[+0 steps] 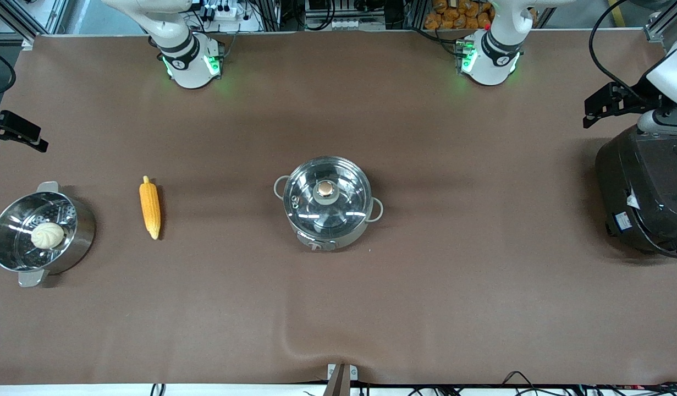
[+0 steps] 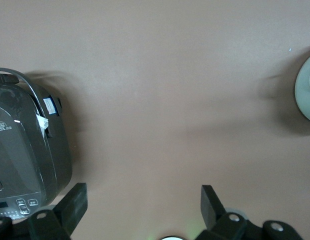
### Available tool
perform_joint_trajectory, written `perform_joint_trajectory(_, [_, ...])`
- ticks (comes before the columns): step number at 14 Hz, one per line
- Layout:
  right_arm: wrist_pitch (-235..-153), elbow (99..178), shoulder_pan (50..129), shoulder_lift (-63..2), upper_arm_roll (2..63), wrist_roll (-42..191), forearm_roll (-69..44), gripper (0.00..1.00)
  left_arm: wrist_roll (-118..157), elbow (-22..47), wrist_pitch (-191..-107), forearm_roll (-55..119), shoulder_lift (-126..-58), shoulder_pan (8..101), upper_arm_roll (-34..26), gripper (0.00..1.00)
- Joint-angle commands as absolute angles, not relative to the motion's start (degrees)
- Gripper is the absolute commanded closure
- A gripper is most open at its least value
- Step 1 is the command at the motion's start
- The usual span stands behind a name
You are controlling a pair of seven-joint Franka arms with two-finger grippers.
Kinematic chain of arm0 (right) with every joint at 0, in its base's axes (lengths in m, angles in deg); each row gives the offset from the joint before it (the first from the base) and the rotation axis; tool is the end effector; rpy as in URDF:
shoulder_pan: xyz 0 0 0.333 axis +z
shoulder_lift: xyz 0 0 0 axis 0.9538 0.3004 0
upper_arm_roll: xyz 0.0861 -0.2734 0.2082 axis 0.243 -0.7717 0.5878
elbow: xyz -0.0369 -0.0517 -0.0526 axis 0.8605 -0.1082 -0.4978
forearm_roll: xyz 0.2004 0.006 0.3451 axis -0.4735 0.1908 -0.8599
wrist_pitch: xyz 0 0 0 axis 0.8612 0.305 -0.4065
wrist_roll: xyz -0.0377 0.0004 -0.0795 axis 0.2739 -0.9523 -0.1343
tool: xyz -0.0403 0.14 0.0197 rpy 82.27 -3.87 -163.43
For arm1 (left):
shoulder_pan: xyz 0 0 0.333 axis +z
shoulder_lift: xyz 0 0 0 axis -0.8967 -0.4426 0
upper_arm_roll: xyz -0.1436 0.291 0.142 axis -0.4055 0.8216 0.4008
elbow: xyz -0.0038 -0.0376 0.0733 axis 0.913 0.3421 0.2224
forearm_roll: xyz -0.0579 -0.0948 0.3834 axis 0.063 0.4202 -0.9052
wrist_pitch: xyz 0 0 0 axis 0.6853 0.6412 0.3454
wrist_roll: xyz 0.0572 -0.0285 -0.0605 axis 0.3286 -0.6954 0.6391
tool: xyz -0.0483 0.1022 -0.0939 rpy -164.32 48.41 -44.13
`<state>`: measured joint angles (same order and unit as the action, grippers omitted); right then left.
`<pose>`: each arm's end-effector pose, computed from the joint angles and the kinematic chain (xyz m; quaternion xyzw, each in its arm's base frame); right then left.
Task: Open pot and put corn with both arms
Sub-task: 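Move the left gripper toward the glass-lidded pot while the right gripper waits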
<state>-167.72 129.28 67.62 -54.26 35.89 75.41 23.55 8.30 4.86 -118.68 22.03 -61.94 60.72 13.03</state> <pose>0.5539 -0.0656 0.6286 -0.9999 0.0109 0.0005 0.0079 0.5263 -0.0354 0.6403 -0.9969 0.0774 0.0093 0.0074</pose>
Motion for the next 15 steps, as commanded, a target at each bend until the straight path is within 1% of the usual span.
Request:
perform_joint_trajectory(1, [-167.73, 130.03, 66.9, -55.41, 36.13, 75.84, 22.15, 0.0, 8.98, 3.44, -117.39, 22.37, -62.33, 60.66, 12.64, 0.0])
perform_joint_trajectory(5, [-167.73, 129.76, 66.98, -55.32, 36.13, 74.0, 21.8, 0.0, 8.89, 1.86, -117.22, 22.11, -63.38, 59.96, 12.64, 0.0])
perform_joint_trajectory(8, [-167.29, 129.85, 66.98, -55.41, 36.13, 73.12, 21.88, 0.0, 9.5, -0.6, -116.78, 21.67, -66.45, 57.24, 12.55, 0.0])
perform_joint_trajectory(11, [-167.38, 129.85, 67.07, -55.41, 36.31, 69.68, 22.06, 0.0, 16.06, -1.57, -116.86, 22.28, -71.45, 52.67, 12.47, 0.0])
perform_joint_trajectory(13, [-167.38, 129.94, 67.07, -55.41, 36.31, 69.6, 22.06, 0.0, 22.91, -4.72, -117.04, 22.37, -76.11, 48.11, 12.11, 0.0])
perform_joint_trajectory(15, [-167.11, 131.68, 67.07, -55.41, 36.31, 69.95, 21.88, 0.0, 32.57, -7.8, -117.82, 22.37, -81.03, 42.93, 12.03, 0.0])
